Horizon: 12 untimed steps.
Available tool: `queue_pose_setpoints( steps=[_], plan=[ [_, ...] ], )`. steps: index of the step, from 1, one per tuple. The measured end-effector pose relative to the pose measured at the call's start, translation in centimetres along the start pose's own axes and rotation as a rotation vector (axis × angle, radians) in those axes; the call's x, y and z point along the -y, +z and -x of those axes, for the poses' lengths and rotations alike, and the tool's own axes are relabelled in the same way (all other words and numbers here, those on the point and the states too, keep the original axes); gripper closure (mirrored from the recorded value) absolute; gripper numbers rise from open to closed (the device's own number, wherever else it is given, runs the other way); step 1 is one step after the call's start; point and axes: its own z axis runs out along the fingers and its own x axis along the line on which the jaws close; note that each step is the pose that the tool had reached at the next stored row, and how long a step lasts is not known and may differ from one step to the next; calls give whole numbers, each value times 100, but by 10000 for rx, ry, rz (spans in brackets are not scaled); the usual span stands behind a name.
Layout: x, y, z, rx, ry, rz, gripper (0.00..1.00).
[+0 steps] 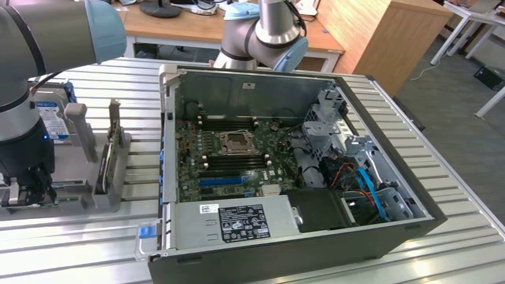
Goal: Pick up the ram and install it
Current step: 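Pick up the ram and move it above insertion slot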
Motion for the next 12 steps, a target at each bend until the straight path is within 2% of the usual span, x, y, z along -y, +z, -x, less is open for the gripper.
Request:
queue_pose_setpoints(
  steps=[12],
  plan=[
    [-1, -24, 0, 1, 0, 0, 89]
  ],
)
